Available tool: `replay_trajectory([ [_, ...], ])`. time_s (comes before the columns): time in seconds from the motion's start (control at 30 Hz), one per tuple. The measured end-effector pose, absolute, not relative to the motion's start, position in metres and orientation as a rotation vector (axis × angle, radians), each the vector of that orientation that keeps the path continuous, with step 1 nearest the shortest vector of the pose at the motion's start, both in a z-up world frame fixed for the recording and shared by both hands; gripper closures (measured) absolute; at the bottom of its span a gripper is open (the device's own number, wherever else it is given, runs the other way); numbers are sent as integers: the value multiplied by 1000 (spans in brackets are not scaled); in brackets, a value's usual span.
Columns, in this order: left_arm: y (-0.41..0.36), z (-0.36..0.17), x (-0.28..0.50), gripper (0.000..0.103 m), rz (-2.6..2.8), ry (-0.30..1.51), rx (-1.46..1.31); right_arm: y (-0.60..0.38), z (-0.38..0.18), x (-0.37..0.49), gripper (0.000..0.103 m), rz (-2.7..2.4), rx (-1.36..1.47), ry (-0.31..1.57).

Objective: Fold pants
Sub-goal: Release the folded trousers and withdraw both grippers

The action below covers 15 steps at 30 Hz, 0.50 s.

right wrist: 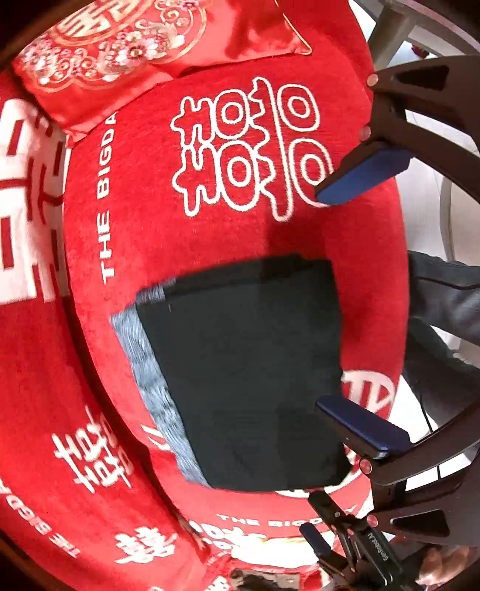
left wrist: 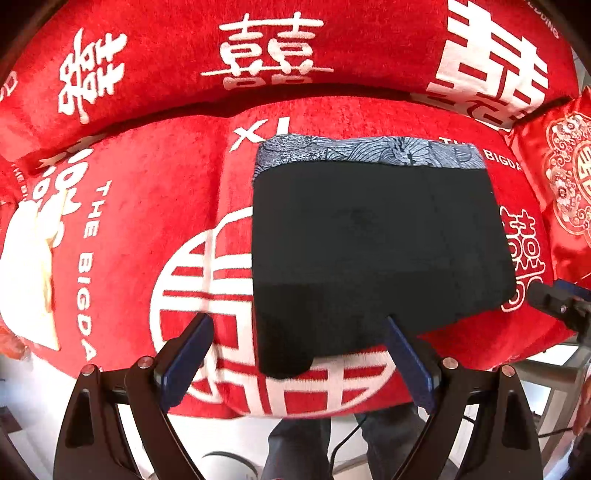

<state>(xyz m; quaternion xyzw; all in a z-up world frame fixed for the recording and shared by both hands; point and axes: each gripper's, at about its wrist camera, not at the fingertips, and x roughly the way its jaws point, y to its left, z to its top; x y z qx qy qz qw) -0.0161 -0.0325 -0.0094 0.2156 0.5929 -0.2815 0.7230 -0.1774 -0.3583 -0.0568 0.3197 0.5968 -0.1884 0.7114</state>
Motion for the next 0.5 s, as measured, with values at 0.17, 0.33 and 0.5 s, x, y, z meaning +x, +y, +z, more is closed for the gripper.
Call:
replay_trajectory([
  [0.17, -29, 13, -28, 10, -603, 1307, 475, -334, -32, -172, 0, -386, 680, 1317],
  [0.33, -24, 27, -34, 10, -564, 1306, 485, -322, -14, -170, 0, -380, 672, 1309],
  [0.5, -20, 39, -39, 10, -550, 1302, 478, -316, -1, -170, 0, -397, 635, 1319],
])
